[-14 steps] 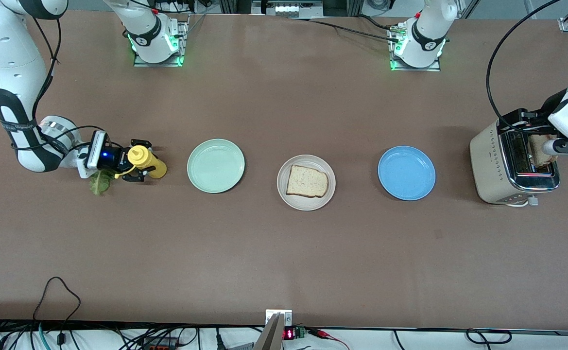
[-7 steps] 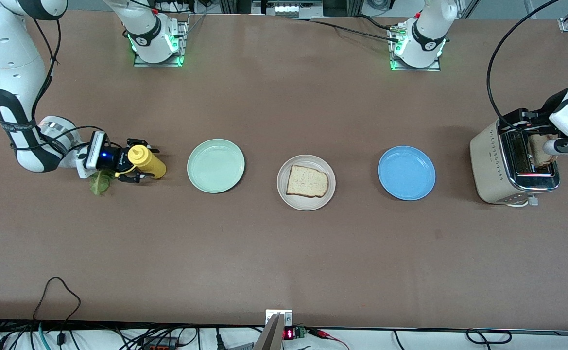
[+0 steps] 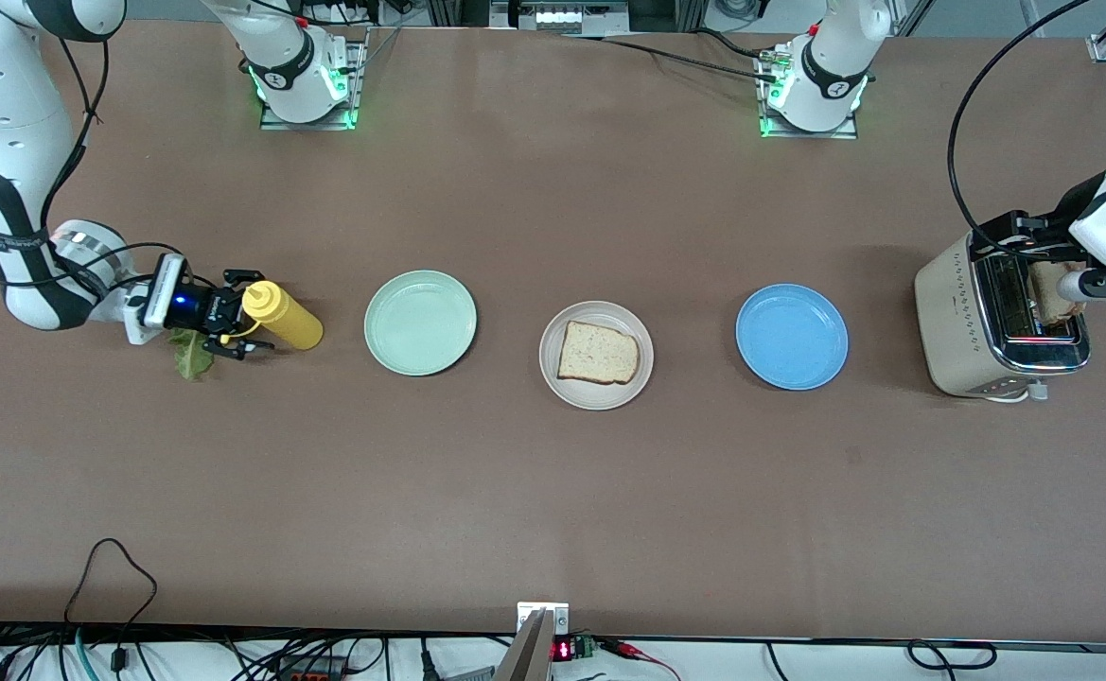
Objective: Make sandwich in beige plate with both arms
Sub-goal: 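Release the yellow bottle and move the right gripper to the lettuce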
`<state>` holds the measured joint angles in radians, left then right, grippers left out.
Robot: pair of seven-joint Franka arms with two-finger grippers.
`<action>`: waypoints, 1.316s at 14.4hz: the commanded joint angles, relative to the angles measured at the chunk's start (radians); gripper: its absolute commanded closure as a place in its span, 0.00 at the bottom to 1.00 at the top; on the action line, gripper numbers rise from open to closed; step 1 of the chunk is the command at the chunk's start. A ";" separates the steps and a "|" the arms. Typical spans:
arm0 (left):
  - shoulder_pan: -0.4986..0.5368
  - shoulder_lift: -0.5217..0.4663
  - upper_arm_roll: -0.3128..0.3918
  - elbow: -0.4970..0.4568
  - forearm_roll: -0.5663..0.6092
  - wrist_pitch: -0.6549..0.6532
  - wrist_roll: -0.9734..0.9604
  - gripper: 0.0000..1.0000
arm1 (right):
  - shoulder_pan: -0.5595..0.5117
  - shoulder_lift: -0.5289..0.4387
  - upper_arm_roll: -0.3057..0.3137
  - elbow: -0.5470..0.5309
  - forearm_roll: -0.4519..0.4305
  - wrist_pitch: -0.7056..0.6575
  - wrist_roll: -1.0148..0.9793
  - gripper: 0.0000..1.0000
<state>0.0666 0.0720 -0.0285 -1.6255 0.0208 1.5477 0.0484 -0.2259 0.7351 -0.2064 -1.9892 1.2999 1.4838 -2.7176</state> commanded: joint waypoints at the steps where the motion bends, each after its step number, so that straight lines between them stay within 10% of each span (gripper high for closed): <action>1: -0.001 0.011 -0.001 0.029 -0.010 -0.021 0.010 0.00 | -0.004 -0.039 -0.050 0.007 -0.075 -0.010 0.005 0.00; 19: 0.002 0.011 -0.001 0.030 -0.013 -0.029 0.018 0.00 | 0.198 -0.444 -0.105 0.096 -0.819 0.461 1.272 0.00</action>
<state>0.0666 0.0724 -0.0287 -1.6241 0.0207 1.5447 0.0484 -0.0575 0.3278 -0.3059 -1.8715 0.5686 1.9039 -1.6131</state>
